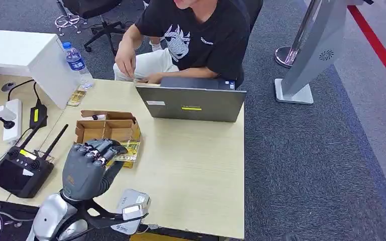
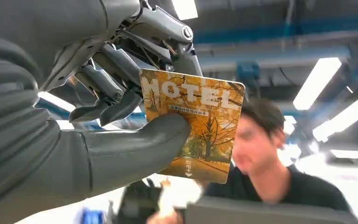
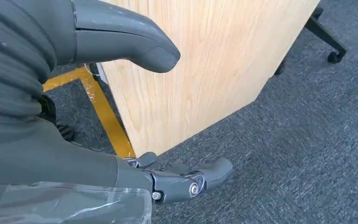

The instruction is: Pass the card to the sensor for recognition and then transmit it.

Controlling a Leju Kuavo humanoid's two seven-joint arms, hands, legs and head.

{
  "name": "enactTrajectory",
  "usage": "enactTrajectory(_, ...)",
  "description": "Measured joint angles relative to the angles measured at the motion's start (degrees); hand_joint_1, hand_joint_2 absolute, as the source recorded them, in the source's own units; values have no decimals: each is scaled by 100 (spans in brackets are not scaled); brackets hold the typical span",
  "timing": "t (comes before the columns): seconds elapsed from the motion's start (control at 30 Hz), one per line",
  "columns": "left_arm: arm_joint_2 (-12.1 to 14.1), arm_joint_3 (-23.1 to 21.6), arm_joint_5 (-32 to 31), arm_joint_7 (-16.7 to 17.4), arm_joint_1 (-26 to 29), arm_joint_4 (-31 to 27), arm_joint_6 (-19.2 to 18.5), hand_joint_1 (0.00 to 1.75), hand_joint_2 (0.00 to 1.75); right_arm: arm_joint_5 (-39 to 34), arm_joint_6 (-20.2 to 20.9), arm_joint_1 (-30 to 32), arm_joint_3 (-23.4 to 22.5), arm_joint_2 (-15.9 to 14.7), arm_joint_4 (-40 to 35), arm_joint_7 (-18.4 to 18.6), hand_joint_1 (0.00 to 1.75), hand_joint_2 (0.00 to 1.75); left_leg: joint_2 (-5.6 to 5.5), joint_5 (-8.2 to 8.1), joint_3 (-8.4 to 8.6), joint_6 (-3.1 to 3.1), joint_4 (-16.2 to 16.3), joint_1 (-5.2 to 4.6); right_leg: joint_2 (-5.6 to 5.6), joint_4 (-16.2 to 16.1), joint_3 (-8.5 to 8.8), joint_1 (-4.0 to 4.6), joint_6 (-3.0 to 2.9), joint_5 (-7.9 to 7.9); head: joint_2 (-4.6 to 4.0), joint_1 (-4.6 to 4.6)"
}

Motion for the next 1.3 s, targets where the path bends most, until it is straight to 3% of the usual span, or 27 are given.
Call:
enactTrajectory(0.1,13,-2,31,-17,17,11,-15,175,175,0,2,0,-7,-2,0,-2,0,175,1,0,0,0,0,0,0,0,0,0,0,0,0,0)
enactTrajectory(0.17,162,-4,343,-201,236,90,-124,175,175,42,7,6,-59,-2,0,0,0,175,7,0,1,-1,0,2,8,0,-5,0,-1,0,0,0)
enactTrajectory(0.27,997,-4,1042,-406,1000,197,-601,175,175,94,20,9,-210,-2,0,44,0,175,4,0,-3,0,-2,3,4,1,-5,1,0,-2,0,0)
enactTrajectory(0.5,1375,-2,1153,-52,1231,443,-671,175,175,148,30,1,-236,-2,2,53,0,175,3,1,-4,0,-2,2,2,1,-3,1,0,-1,0,0)
enactTrajectory(0.7,1335,-4,1018,90,1086,1045,-682,175,175,219,33,-18,-253,-2,9,61,0,175,0,1,-3,0,-1,1,1,1,-2,0,0,0,0,0)
enactTrajectory(1.07,903,-78,699,177,551,2213,-544,175,175,310,24,-76,-256,0,31,96,0,175,-5,1,-3,0,-1,0,-3,1,0,0,0,0,0,0)
enactTrajectory(1.3,771,-105,668,173,374,2553,-391,175,175,345,24,-100,-256,0,46,116,0,175,-4,3,0,1,-1,1,-4,1,2,0,0,0,0,2)
